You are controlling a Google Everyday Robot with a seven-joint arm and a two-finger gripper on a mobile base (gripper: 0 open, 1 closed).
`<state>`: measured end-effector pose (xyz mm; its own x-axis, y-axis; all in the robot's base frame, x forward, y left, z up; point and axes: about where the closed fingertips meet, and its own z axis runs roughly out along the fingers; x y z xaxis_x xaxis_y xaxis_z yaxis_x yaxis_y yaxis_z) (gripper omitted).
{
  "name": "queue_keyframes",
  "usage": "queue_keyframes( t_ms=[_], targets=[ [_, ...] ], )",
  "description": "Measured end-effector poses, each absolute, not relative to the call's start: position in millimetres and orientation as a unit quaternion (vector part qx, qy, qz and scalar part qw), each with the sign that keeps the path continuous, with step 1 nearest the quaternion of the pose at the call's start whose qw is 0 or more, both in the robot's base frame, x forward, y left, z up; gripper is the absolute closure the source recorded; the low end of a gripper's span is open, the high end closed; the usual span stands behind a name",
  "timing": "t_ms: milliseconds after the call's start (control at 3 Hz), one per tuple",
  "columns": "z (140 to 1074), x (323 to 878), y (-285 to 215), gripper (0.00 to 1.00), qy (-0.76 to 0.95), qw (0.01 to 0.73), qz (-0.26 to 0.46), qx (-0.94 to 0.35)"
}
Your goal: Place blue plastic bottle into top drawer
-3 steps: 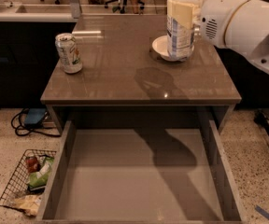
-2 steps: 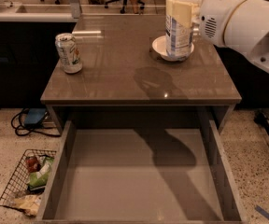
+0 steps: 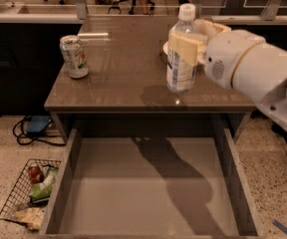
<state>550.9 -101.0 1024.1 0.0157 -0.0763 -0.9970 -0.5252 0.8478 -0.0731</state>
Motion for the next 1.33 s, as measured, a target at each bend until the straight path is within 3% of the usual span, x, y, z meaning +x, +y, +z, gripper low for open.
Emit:
queue_keyframes(
  t_ms=[667, 1333],
  targets=[
    [955.4, 492.9, -58.6, 1.0, 0.685, 0.661, 0.202, -0.233],
    [855.8, 490.2, -36.9, 1.0, 0.711, 0.618, 0.259, -0.216]
  ],
)
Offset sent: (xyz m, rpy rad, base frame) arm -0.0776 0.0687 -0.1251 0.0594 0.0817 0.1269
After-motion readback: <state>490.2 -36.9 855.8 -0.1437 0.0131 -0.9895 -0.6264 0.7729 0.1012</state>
